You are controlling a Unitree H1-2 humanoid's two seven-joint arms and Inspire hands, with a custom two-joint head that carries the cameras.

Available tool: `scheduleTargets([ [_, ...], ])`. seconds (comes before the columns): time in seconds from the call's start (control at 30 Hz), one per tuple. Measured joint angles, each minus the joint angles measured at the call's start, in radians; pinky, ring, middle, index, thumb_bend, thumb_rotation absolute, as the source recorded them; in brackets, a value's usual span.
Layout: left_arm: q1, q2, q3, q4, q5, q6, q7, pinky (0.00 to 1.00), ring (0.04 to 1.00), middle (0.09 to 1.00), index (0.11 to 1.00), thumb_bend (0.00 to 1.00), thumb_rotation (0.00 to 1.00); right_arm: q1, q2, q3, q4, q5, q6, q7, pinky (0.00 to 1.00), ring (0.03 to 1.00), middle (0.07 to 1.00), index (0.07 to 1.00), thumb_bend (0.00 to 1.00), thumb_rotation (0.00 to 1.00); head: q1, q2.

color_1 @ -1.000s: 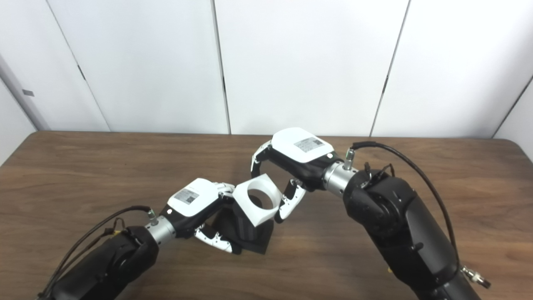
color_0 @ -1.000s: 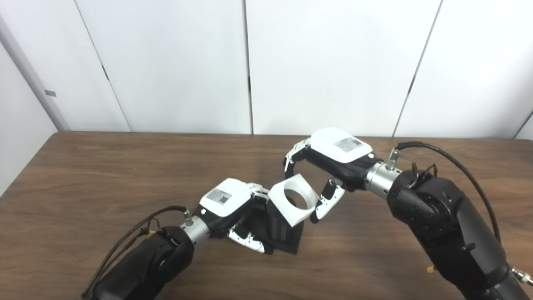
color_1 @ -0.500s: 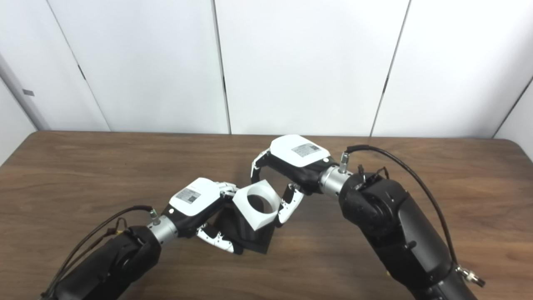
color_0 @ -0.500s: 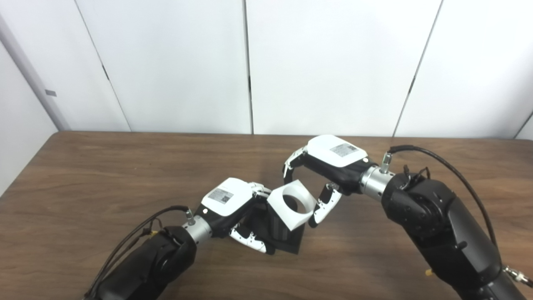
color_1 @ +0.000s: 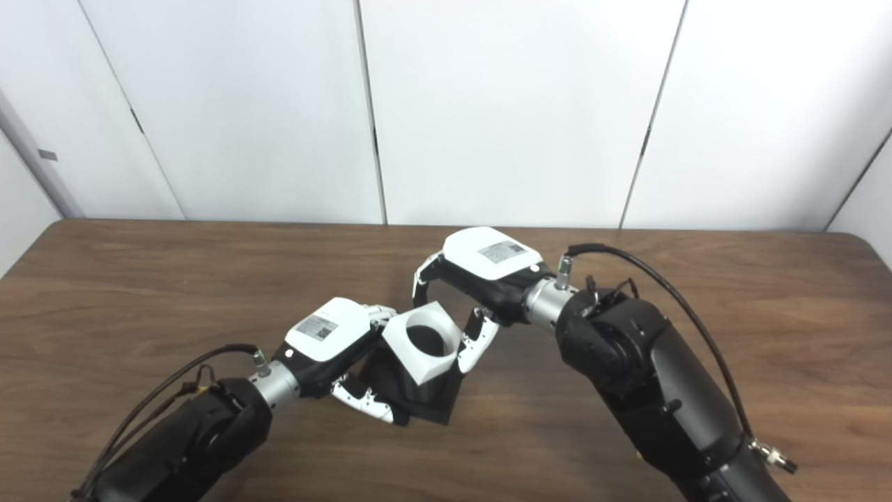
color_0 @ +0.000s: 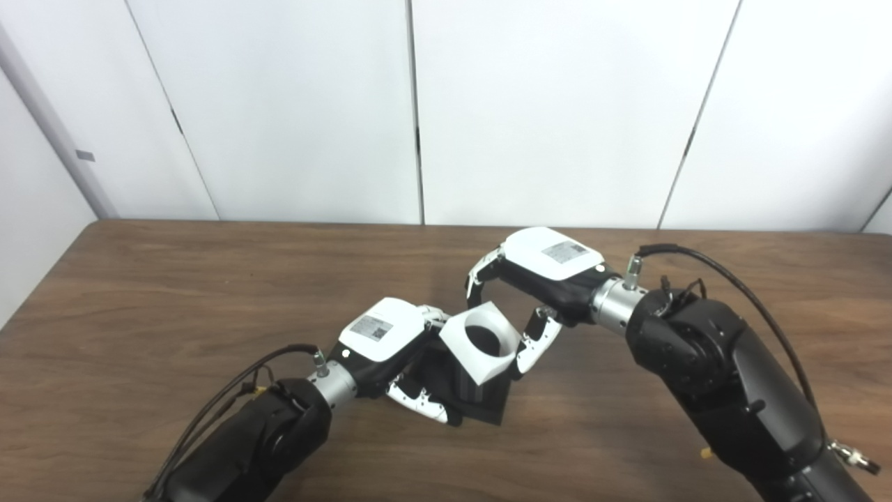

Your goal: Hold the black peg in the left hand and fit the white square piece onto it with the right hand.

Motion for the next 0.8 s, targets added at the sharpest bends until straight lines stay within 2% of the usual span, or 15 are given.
scheduleTargets([
  [0.53, 0.0, 0.0, -0.001, -0.007, 0.001, 0.001, -0.01, 0.74, 0.827, 0.801, 0.492, 0.52, 0.08, -0.02, 0.011, 0.044, 0.03, -0.025, -0.007, 0.016, 0.91, 0.824, 0.751, 0.477, 0.52, 0.14, 0.003, 0.009],
  [0.67, -0.001, -0.002, -0.001, -0.007, 0.001, 0.002, -0.013, 0.75, 0.834, 0.806, 0.492, 0.52, 0.08, -0.037, 0.006, 0.07, 0.031, -0.049, -0.006, 0.055, 0.91, 0.828, 0.769, 0.493, 0.52, 0.16, 0.003, 0.009],
  [0.7, -0.001, -0.002, -0.001, -0.007, 0.001, 0.002, -0.014, 0.75, 0.834, 0.806, 0.492, 0.52, 0.08, -0.043, 0.005, 0.075, 0.031, -0.053, -0.006, 0.073, 0.92, 0.835, 0.779, 0.582, 0.69, 0.28, 0.0, 0.009],
  [0.77, -0.001, -0.003, 0.0, -0.007, 0.001, 0.002, -0.015, 0.75, 0.833, 0.803, 0.492, 0.52, 0.08, -0.048, 0.003, 0.077, 0.031, -0.057, -0.002, 0.103, 0.92, 0.839, 0.791, 0.668, 0.87, 0.38, 0.0, 0.009],
  [0.8, -0.001, -0.003, 0.0, -0.007, 0.001, 0.002, -0.015, 0.75, 0.834, 0.803, 0.492, 0.52, 0.08, -0.049, 0.001, 0.076, 0.031, -0.059, 0.001, 0.116, 0.92, 0.84, 0.795, 0.684, 0.91, 0.4, -0.002, 0.009],
])
